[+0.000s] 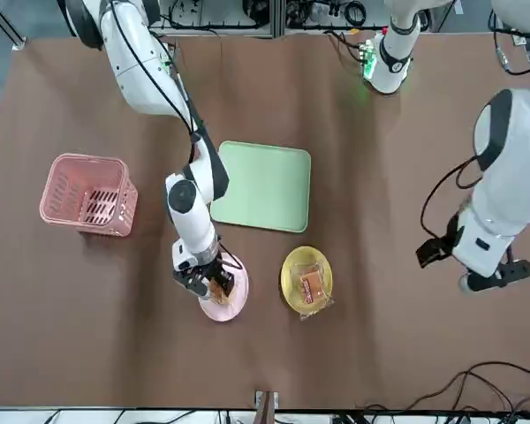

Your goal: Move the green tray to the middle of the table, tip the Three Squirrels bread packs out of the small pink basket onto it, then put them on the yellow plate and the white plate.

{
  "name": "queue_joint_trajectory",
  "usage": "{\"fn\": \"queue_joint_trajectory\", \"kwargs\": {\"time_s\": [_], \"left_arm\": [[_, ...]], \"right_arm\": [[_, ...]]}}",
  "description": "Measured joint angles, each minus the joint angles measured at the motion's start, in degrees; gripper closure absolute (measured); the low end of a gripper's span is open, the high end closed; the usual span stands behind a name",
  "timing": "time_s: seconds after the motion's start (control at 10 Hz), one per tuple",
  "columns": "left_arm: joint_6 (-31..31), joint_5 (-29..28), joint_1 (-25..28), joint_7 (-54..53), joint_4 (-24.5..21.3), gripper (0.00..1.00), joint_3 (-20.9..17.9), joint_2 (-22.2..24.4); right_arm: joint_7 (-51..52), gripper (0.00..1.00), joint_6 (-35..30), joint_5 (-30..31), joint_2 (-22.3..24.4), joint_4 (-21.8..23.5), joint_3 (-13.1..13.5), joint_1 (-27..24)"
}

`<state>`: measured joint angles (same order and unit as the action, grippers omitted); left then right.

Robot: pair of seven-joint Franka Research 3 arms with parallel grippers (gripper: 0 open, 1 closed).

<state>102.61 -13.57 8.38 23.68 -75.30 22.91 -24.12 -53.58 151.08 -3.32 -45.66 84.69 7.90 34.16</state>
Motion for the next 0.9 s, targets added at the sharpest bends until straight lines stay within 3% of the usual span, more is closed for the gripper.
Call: {"fn": "queue_joint_trajectory", "kwargs": {"time_s": [0.4,0.6,0.8,0.9], "left_arm": [[-2.6,2.3,2.2,-4.6,0.0,0.00,0.1,1.5],[-5.3,5.7,0.8,-6.3,-0.3,0.00,-2.3,4.3],[-5.8,12.1,-7.4,-12.4,-3.5,0.00,-15.2,8.5],[-4.9,13.5,-11.0,-13.7,-6.3,0.00,-19.8,10.6]], "right_arm": [[0.3,0.22,-0.1,0.0,-0.5,0.1,0.0,-0.1],[0.3,0.21,-0.1,0.0,-0.6,0.1,0.0,-0.1],[0.4,0.08,-0.1,0.0,-0.7,0.1,0.0,-0.1],[0.4,0.05,-0.1,0.0,-0.7,0.0,0.1,-0.1]]}}
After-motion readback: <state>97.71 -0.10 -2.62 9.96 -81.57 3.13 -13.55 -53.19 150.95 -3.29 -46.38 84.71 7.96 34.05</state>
